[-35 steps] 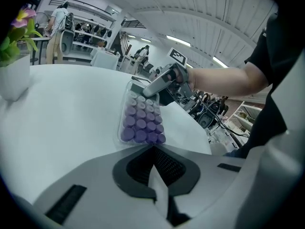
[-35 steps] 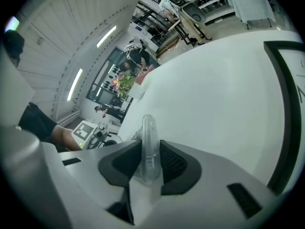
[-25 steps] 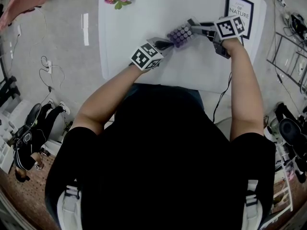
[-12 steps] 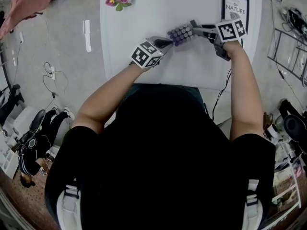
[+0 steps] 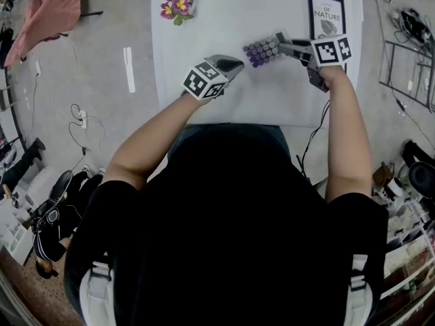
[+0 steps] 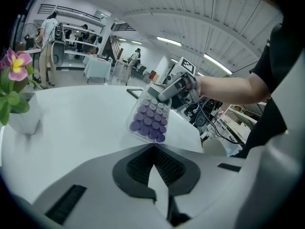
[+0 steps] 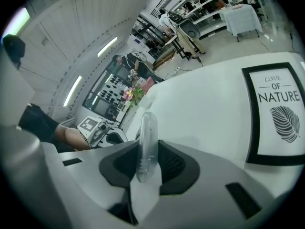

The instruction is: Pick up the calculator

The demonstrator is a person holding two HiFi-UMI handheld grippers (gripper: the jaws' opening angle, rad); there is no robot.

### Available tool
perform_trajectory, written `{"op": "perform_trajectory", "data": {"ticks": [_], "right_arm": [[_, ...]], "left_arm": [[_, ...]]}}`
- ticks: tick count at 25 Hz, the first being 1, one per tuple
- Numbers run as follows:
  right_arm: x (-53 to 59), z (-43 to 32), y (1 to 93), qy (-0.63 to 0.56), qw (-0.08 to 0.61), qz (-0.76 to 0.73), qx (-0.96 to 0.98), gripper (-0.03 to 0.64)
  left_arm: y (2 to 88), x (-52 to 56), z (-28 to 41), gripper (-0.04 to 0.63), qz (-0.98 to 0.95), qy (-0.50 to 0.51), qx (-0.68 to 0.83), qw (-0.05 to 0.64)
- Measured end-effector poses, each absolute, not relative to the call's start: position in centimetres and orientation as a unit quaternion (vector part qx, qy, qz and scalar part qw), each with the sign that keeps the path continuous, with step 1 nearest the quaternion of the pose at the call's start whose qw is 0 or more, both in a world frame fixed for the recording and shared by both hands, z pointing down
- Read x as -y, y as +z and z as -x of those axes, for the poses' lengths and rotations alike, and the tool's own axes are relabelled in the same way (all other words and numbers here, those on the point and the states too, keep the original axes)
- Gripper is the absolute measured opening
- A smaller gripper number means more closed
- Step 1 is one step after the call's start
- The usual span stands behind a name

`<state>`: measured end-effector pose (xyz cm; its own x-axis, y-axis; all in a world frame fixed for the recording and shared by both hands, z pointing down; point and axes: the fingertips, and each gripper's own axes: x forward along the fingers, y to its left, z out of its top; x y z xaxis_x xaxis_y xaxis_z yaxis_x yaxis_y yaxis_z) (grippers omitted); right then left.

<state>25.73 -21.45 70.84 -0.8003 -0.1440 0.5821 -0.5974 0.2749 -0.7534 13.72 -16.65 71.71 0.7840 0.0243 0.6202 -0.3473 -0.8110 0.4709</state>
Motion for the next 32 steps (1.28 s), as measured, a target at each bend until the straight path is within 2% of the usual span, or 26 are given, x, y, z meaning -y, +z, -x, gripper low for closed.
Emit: {"op": "perform_trajectory", "data": {"ticks": [14, 32], "right_arm": [[18.4, -25.8, 64.5, 0.526, 0.171, -0.296, 0.779, 0.109], [11.4, -23.3, 58.2, 0.512, 0.113, -0.364, 0.769, 0.107]], "left_arm": [[66.7, 16.0, -10.6, 0.018, -0.914, 0.313, 0.077, 0.245], [62.4, 13.3, -4.0, 0.018, -0.928, 0.297, 0.064, 0.215]]}}
